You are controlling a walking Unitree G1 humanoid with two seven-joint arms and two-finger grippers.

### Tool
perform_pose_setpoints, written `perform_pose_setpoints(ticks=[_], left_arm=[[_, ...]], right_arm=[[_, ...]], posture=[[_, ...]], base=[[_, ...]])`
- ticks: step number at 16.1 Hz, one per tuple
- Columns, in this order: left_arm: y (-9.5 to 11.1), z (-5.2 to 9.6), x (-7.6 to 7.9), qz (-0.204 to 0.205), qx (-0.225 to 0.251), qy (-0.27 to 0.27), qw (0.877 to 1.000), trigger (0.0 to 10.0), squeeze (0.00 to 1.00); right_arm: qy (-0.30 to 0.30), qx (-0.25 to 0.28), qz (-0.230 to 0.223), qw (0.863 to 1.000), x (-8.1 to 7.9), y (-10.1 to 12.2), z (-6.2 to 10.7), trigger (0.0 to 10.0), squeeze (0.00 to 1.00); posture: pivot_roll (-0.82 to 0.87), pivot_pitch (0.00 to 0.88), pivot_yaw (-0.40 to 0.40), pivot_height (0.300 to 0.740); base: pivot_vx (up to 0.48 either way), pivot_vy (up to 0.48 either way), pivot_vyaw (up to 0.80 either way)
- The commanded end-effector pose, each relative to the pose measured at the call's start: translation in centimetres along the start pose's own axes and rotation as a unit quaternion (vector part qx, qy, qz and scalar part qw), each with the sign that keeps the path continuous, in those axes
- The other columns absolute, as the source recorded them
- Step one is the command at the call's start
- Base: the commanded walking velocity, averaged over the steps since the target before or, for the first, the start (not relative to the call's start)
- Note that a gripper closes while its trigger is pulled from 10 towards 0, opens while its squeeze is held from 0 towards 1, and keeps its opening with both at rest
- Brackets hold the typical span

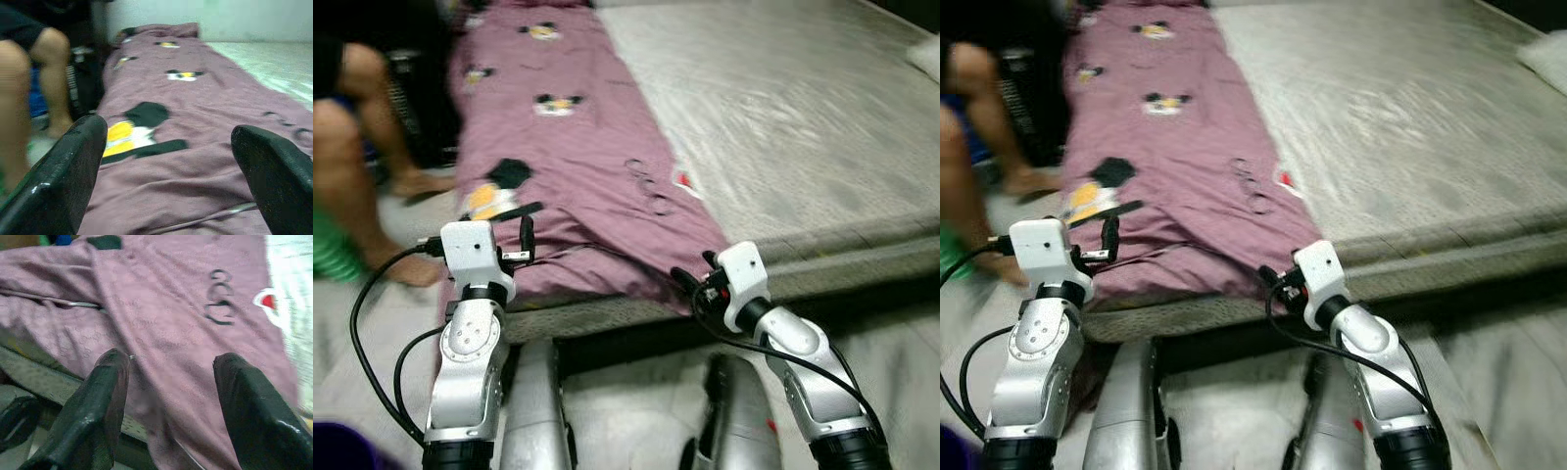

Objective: Clean up the room

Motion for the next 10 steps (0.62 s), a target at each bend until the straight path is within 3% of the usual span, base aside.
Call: perform_pose_setpoints(ticks=[1, 3, 6, 8, 10], left_arm=[[0.0, -0.1, -0.3, -0.003, 0.0, 0.007, 1.0, 10.0, 0.0], [-0.1, -0.1, -0.2, -0.004, 0.0, 0.005, 1.0, 10.0, 0.0], [-0.1, 0.0, -0.3, -0.008, -0.001, 0.003, 1.0, 10.0, 0.0], [0.1, 0.0, -0.3, -0.01, 0.002, 0.001, 1.0, 10.0, 0.0], [0.4, 0.3, -0.4, -0.013, 0.006, 0.001, 1.0, 10.0, 0.0]], right_arm=[[-0.002, 0.011, -0.001, 1.0, 0.1, 0.7, -0.4, 10.0, 0.0], [0.003, -0.008, 0.001, 1.0, 0.0, 0.0, -0.5, 10.0, 0.0], [0.034, -0.013, 0.039, 0.999, -0.8, 0.1, -1.2, 10.0, 0.0], [0.039, 0.012, 0.079, 0.996, -1.9, 1.5, -3.3, 10.0, 0.0], [0.033, 0.014, 0.089, 0.995, -3.3, 2.1, -5.5, 10.0, 0.0]], posture=[[0.0, 0.0, 0.02, 0.525], [0.0, 0.0, 0.022, 0.525], [0.0, 0.0, 0.029, 0.525], [0.02, 0.0, 0.036, 0.525], [0.04, 0.0, 0.036, 0.525]], base=[[0.0, 0.0, 0.78], [0.0, 0.0, 0.72], [0.0, 0.0, 0.0], [0.0, 0.0, 0.0], [0.0, 0.0, 0.0]])
Point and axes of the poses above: a point about 5 cm out from each wrist's last joint towards the gripper, its own z axis pointing back from the gripper into the wrist, its own y axis along the axis of the wrist's last joint, x = y × z, the point moved 5 cm from there along -z, pointing out of the wrist towards the gripper, and after that the axes turned 13 degrees about -z, right-handed, at the moved point
